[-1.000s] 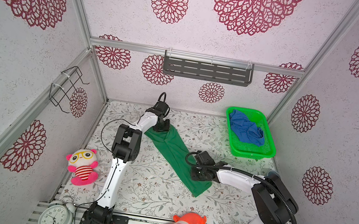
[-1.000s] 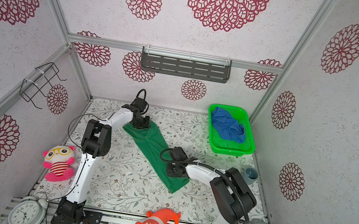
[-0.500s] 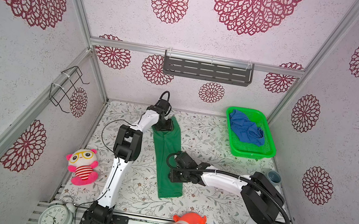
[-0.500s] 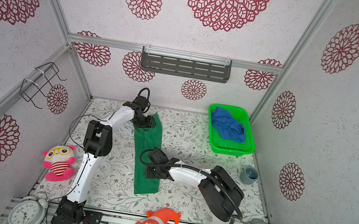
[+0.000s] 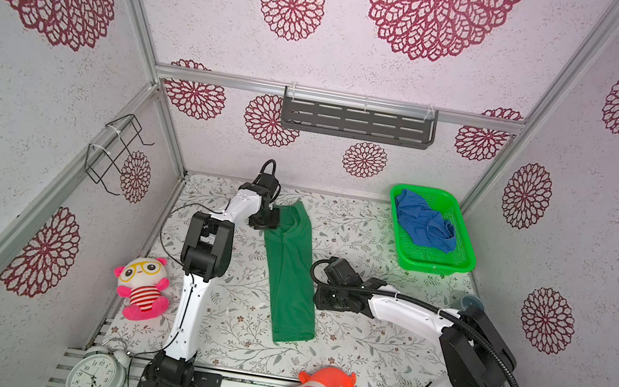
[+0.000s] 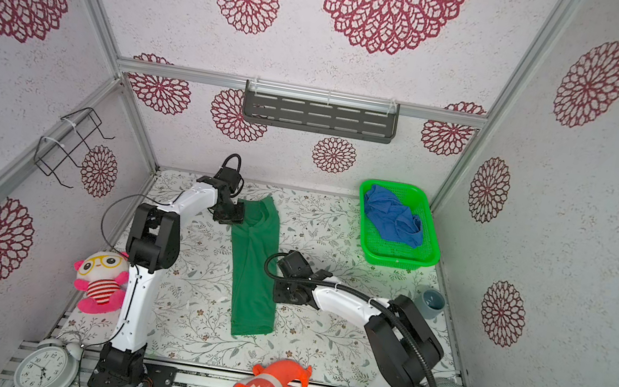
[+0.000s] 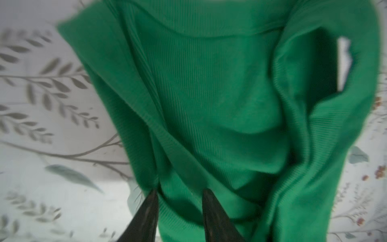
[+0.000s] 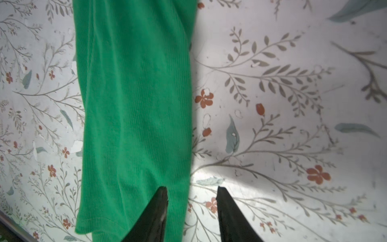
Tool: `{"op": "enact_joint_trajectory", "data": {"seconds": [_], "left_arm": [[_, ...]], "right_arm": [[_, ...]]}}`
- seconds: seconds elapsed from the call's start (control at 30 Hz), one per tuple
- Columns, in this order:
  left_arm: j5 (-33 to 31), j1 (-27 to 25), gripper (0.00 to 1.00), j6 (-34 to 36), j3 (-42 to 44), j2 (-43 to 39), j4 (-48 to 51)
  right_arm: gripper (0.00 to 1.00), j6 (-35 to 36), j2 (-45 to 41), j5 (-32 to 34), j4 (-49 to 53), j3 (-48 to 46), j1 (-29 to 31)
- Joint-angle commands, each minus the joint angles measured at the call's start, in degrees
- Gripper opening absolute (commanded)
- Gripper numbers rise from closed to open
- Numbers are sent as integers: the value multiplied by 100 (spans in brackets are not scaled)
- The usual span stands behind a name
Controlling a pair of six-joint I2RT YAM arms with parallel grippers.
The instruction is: Fold and stack the tank tops
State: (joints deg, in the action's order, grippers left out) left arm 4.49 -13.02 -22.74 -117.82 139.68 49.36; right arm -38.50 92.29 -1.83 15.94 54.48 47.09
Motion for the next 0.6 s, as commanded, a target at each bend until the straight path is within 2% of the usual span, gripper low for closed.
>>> {"op": "enact_joint_trajectory", "data": {"seconds": [0.0,0.2,0.33,0.47,0.57], "left_arm": [[246,-97,39,-127,-285,463,9],[525,-334,38,-172,-1144,1220,41],[628,-430,41,-27,-1869,1546,133],[534,-411,48,135,-1832,1190,247],[179,-395,59,310,-1038,313,81]], "right_arm": [[41,65,-471,-30,174,-117,-111],[42,-141,-903,-483,96,-650,-239],[47,-280,-1050,-862,-97,-886,-253],[52,-482,-990,-1241,-538,-1014,-231],[53,-552,-946,-1395,-750,-1023,-184]]}}
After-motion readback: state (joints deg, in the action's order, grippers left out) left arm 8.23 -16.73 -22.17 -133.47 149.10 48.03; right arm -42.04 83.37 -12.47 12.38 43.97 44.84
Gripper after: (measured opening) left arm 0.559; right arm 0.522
